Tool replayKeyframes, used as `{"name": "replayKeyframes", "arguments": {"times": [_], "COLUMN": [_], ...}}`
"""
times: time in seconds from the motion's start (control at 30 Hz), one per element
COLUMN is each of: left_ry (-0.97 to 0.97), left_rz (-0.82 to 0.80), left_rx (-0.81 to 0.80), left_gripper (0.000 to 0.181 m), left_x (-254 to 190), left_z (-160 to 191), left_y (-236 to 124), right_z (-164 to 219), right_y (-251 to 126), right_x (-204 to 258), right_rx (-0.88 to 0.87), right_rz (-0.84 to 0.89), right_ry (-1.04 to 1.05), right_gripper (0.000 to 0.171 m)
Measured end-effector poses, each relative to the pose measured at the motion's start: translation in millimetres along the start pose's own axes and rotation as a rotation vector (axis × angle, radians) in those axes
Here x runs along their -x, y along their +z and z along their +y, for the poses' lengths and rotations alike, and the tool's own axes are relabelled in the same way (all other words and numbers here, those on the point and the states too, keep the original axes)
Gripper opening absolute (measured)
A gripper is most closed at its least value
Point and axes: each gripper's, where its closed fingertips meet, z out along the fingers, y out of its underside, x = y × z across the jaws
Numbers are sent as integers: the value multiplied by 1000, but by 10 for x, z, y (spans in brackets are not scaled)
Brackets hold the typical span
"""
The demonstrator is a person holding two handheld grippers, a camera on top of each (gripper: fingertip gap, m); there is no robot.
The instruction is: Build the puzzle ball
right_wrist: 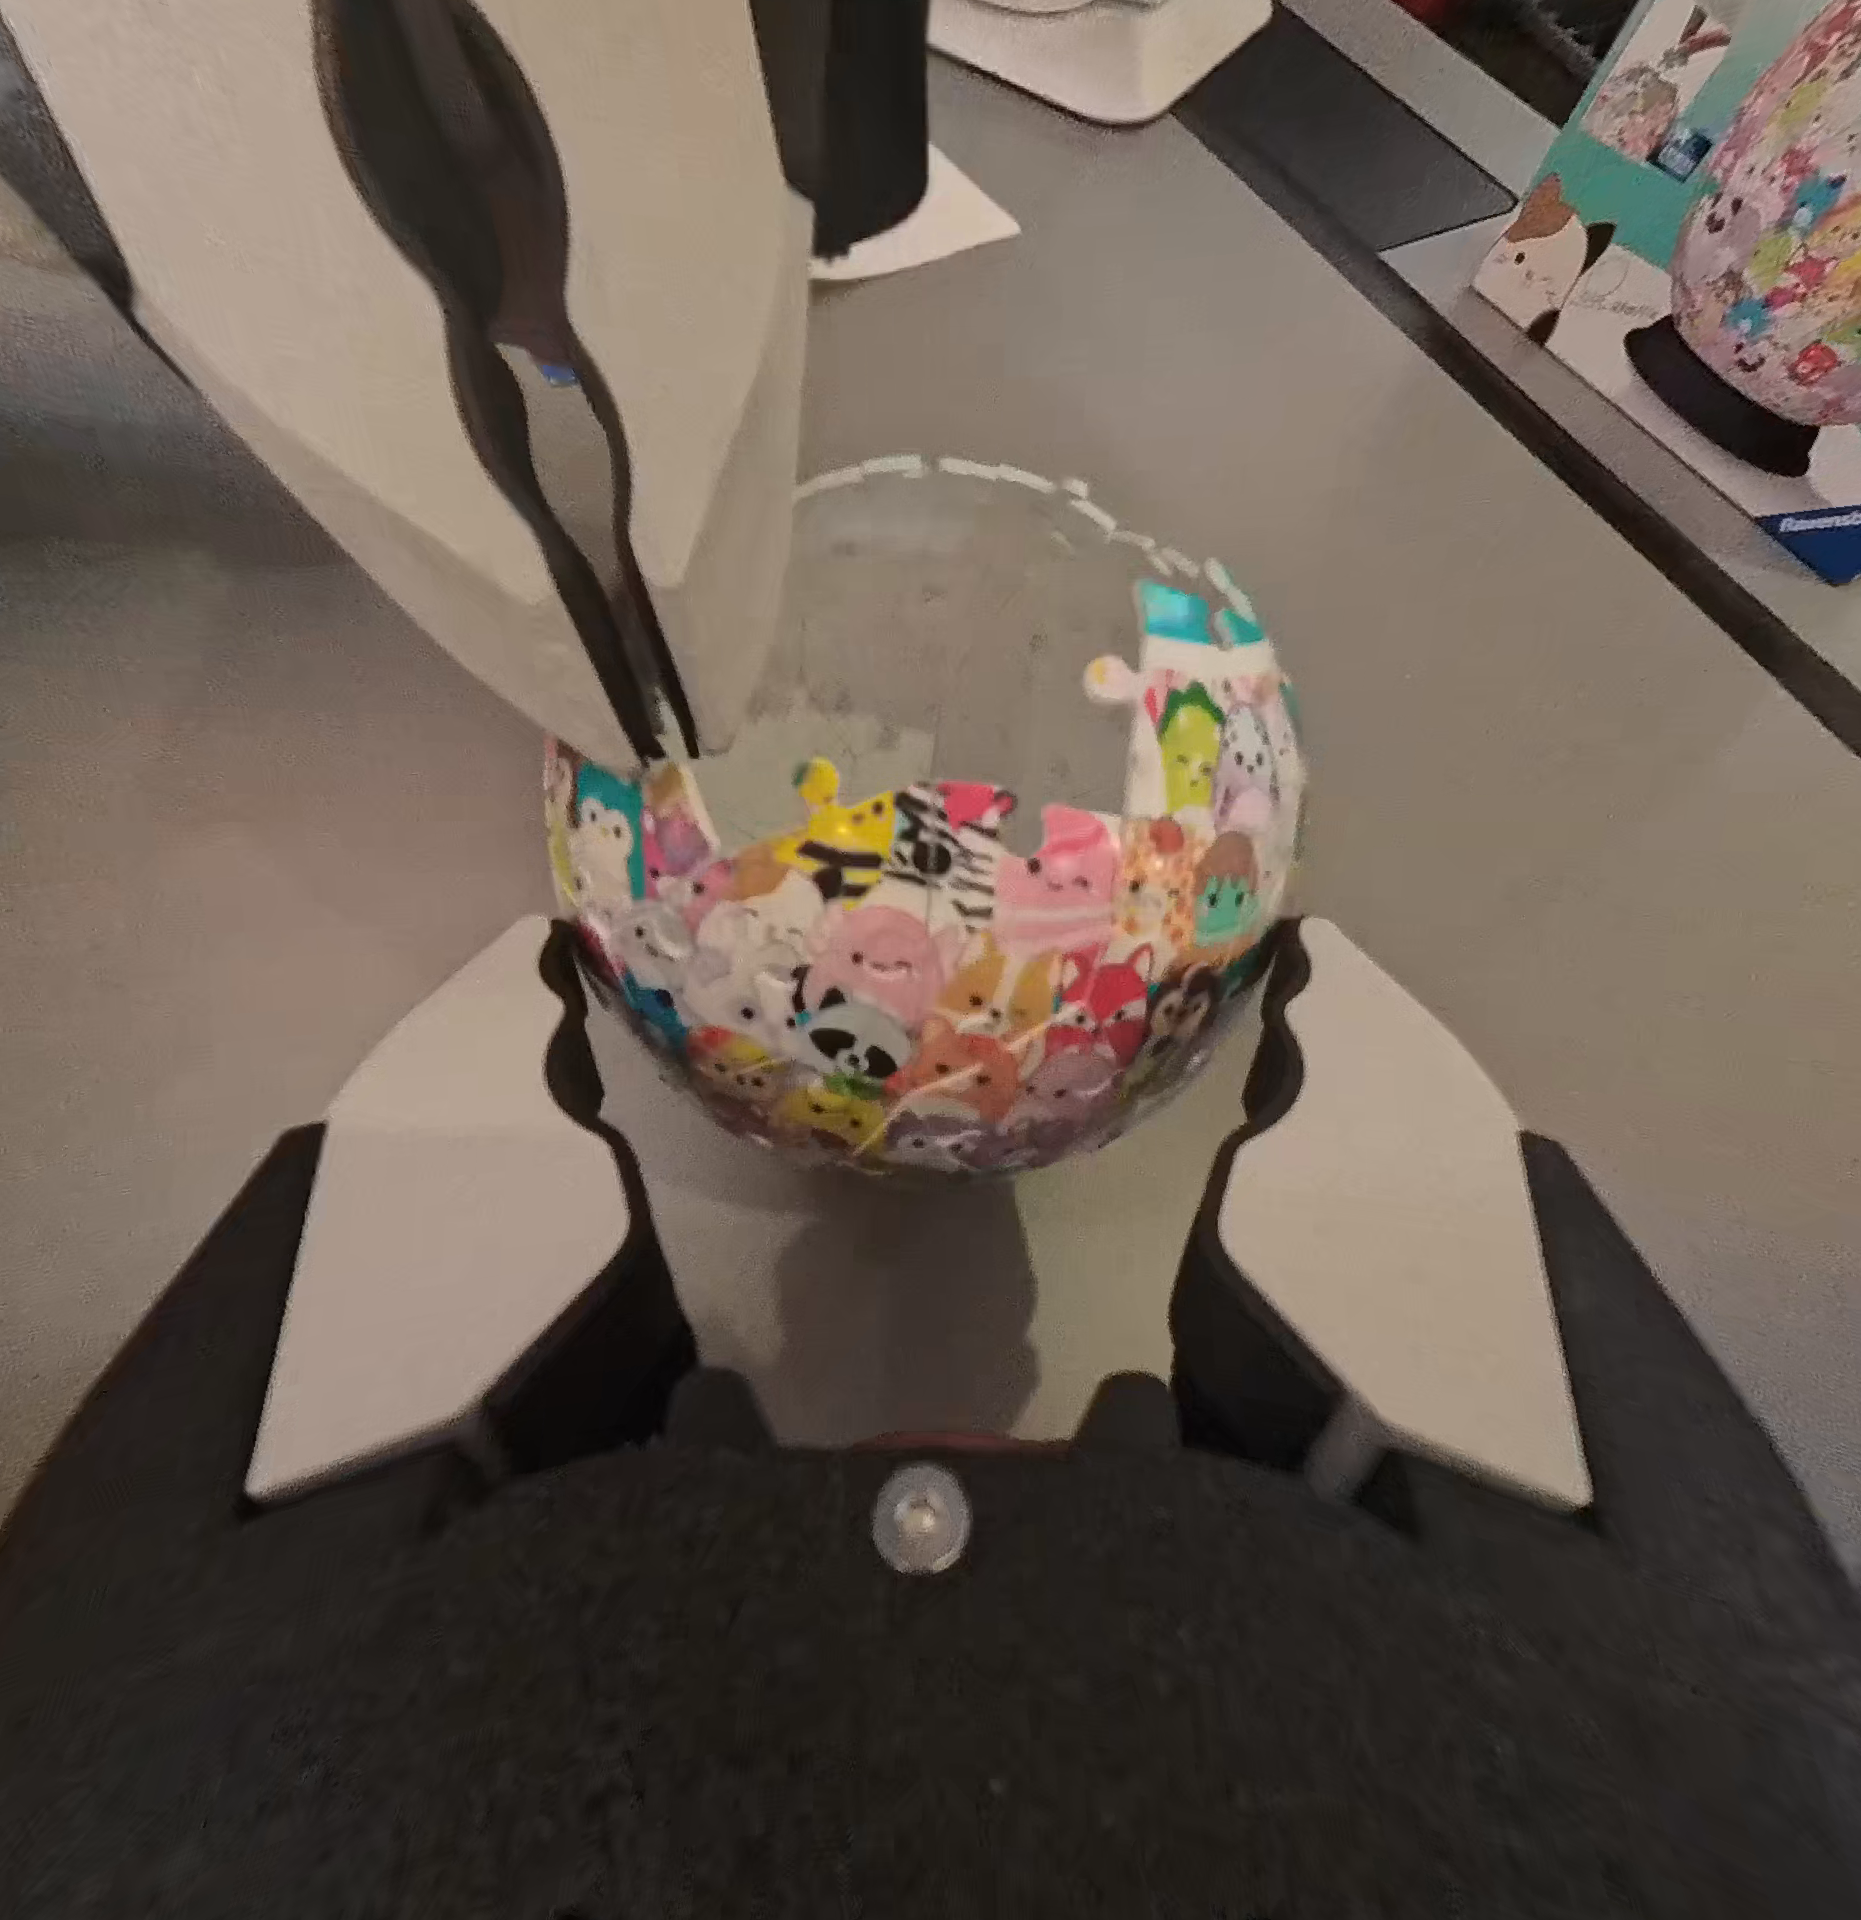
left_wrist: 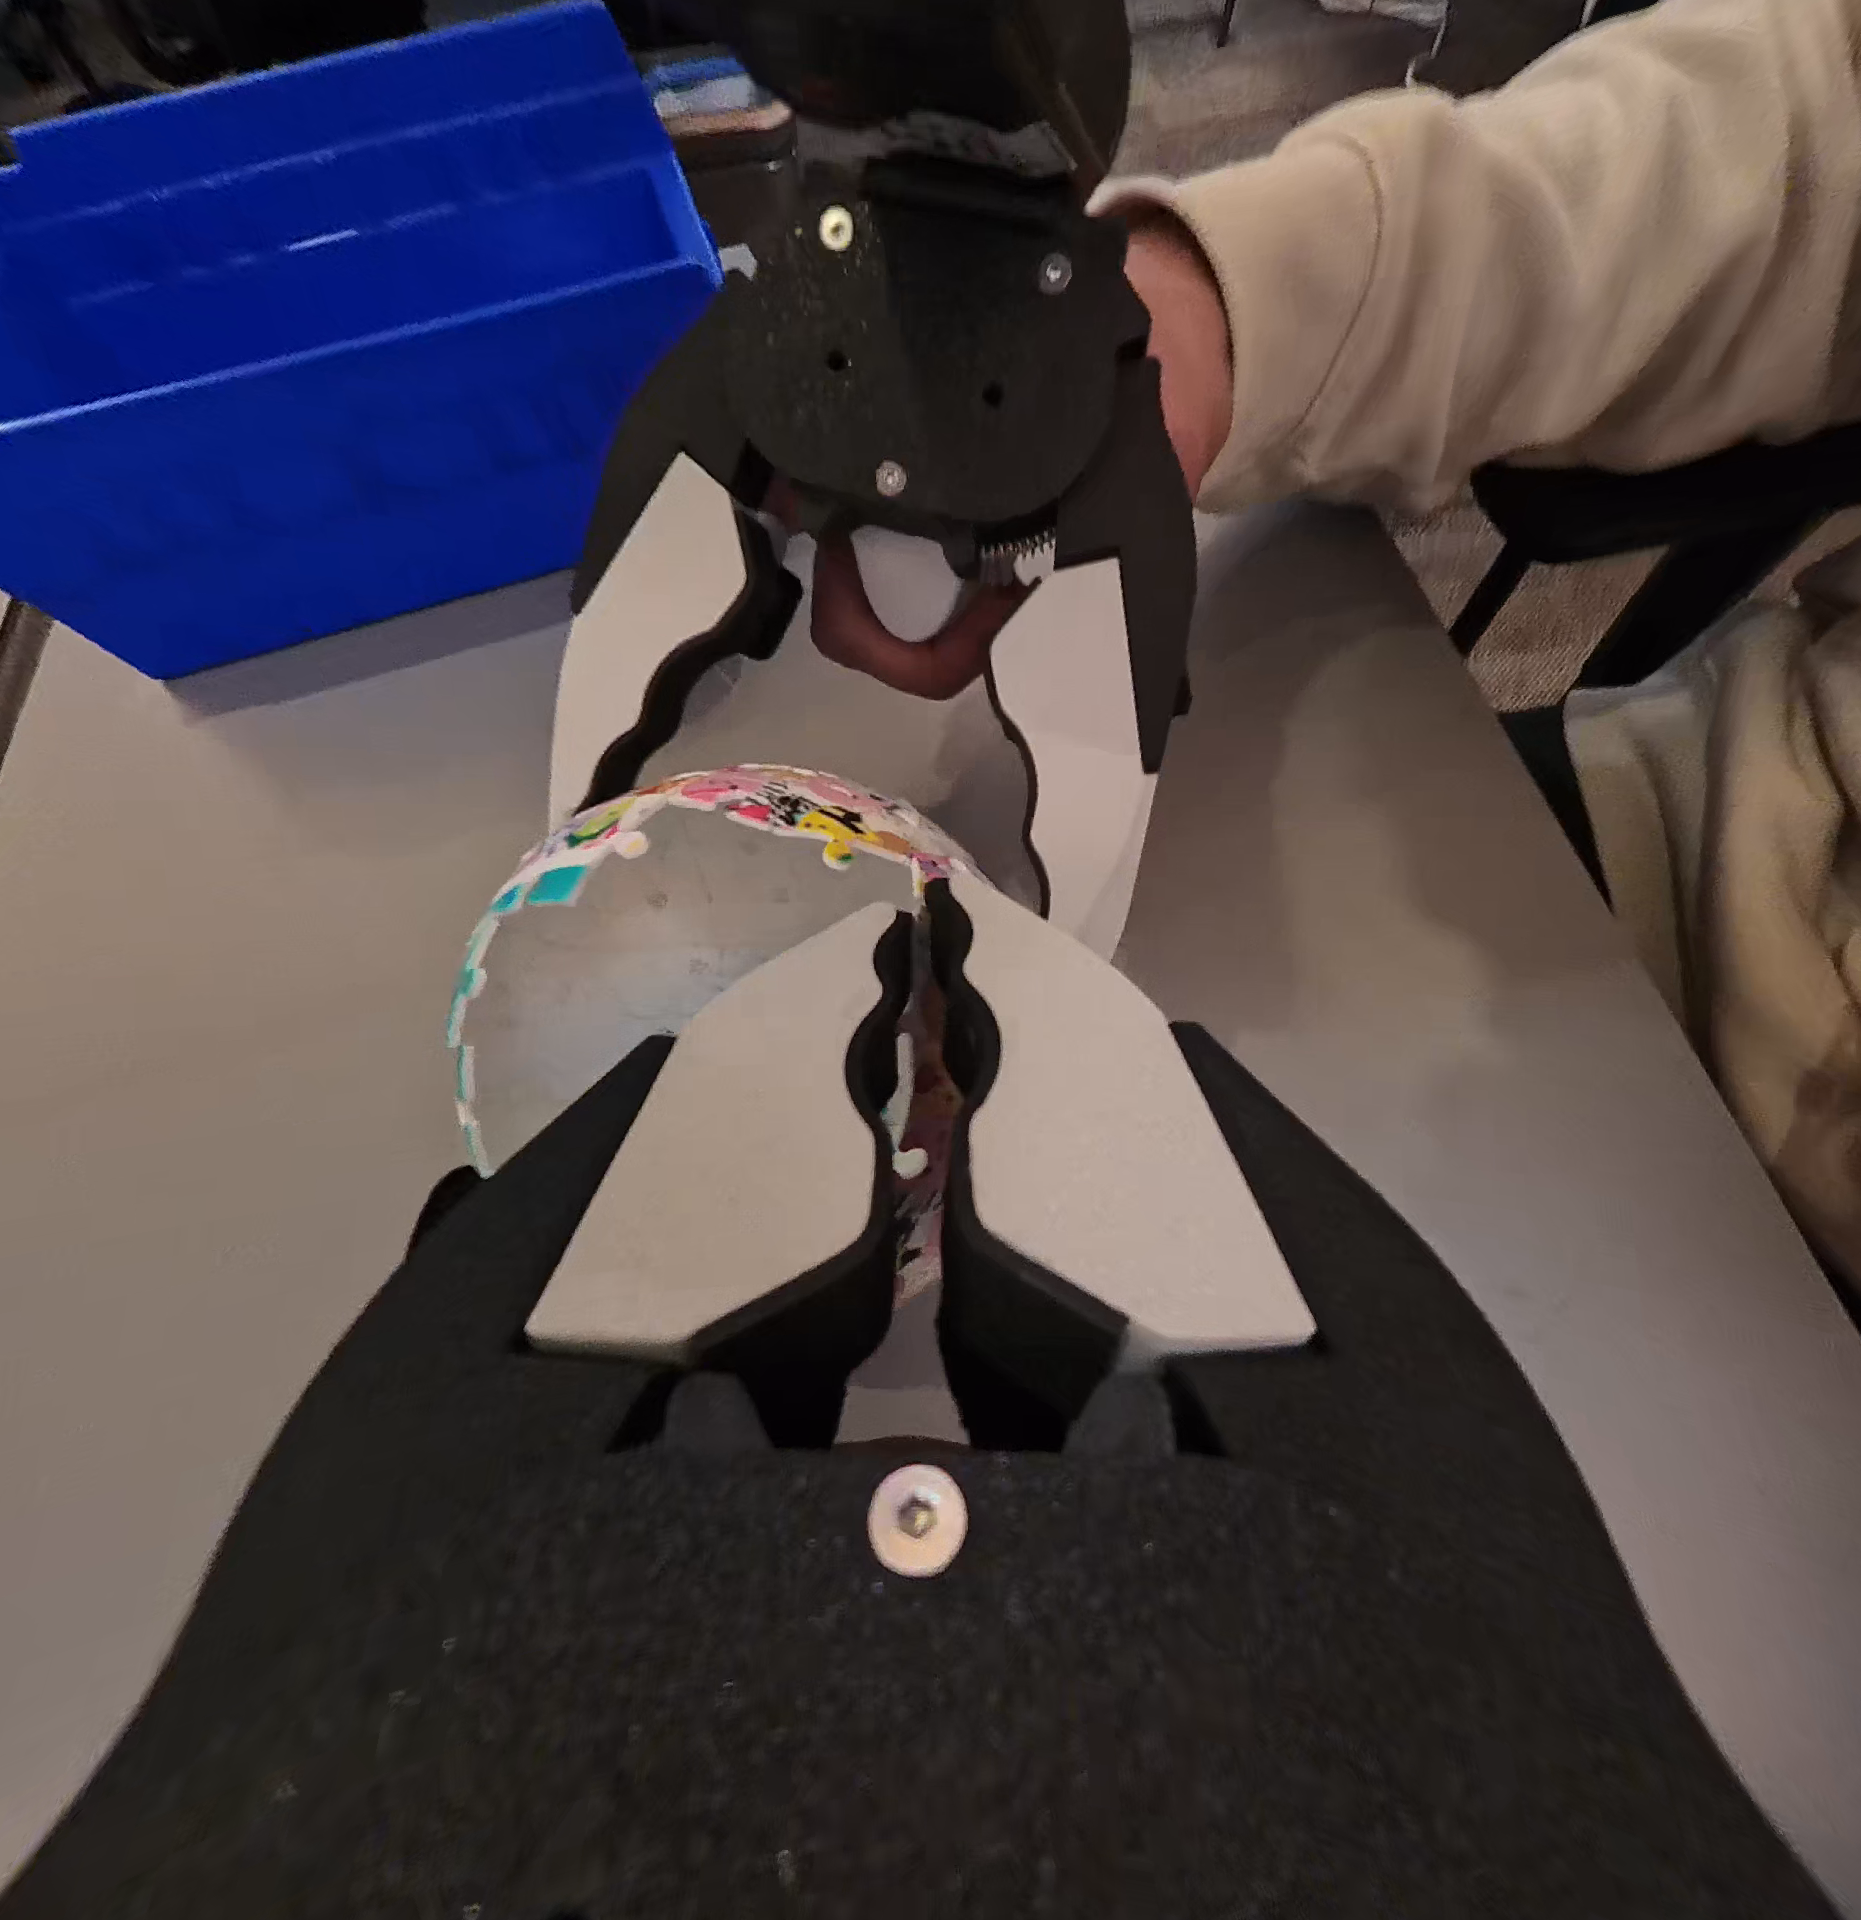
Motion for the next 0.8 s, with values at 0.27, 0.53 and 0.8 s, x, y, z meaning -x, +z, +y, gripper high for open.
{"name": "replayKeyframes", "arguments": {"times": [0.27, 0.53, 0.8], "left_ry": [-111, -72, -4], "left_rz": [-43, 9, 89], "left_rx": [-122, 78, 288], "left_gripper": [6, 29, 31], "left_x": [78, 90, 56], "left_z": [57, 250, 364], "left_y": [-137, -203, -244], "right_z": [9, 14, -4], "right_y": [-46, 117, 195], "right_x": [-14, -18, -10], "right_rx": [-4, 72, 91], "right_rz": [8, -74, -91], "right_ry": [-17, -7, -17], "right_gripper": [116, 132, 135]}}
